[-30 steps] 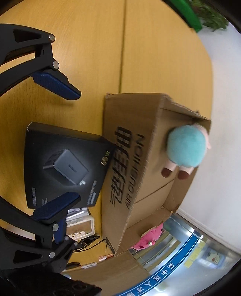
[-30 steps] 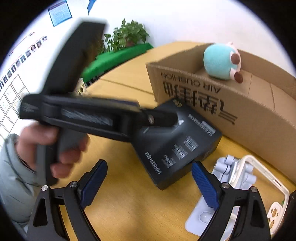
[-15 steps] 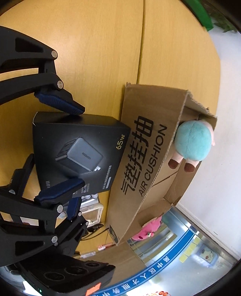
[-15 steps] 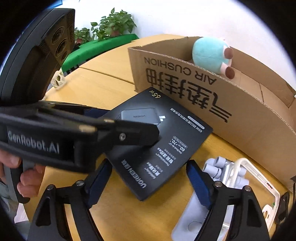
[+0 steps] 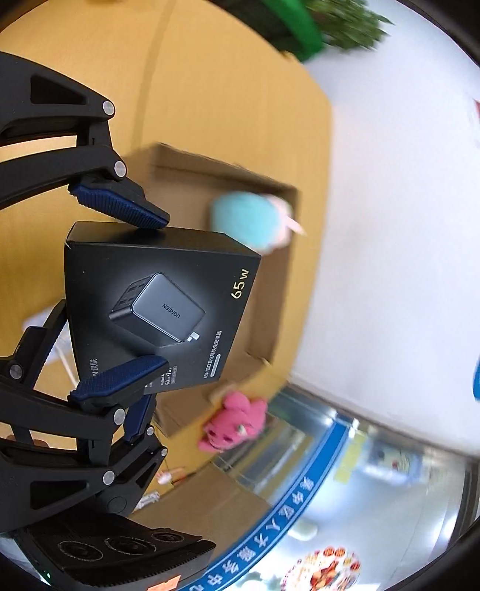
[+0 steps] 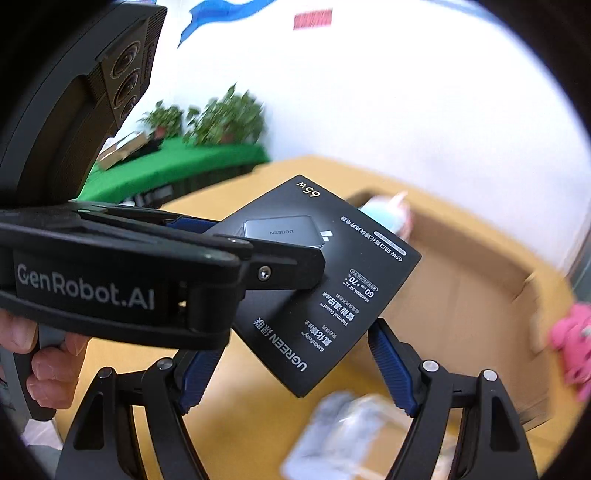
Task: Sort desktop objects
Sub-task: 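Close the left gripper on the charger box and lift it, then carry the charger box with the left gripper into the cardboard box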
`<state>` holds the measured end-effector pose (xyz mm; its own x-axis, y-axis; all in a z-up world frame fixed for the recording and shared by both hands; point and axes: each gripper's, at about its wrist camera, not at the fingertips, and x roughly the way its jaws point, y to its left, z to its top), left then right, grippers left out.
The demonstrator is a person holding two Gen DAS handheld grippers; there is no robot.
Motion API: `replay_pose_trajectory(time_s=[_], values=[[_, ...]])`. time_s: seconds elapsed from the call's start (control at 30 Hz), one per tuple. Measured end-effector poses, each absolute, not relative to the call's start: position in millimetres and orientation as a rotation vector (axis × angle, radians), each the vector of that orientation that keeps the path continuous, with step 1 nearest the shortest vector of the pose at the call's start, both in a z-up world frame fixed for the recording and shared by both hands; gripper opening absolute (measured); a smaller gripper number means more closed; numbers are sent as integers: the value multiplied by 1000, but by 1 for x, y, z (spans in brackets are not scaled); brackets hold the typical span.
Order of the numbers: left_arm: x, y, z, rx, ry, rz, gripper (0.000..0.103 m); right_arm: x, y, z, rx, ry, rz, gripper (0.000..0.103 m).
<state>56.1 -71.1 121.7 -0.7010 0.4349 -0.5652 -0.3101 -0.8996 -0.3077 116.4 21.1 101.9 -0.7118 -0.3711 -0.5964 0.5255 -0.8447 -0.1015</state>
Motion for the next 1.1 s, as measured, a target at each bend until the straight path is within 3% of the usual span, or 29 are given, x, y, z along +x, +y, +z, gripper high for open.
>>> replay_pose_trajectory(time_s=[0.3,0.57,0.83,1.1], values=[[19,-14,246,-606,-156,2523,74,88,81,225,556,517,-2682,78],[-36,-4,309,-518,-148,2508,75,36,107,294,456,585,-2725,78],[-121,5,306,-610,-173,2511,75,-39,119,299,521,553,-2685,78],[-217,18,235,-819,-250,2484,75,-136,129,234,679,534,-2587,78]])
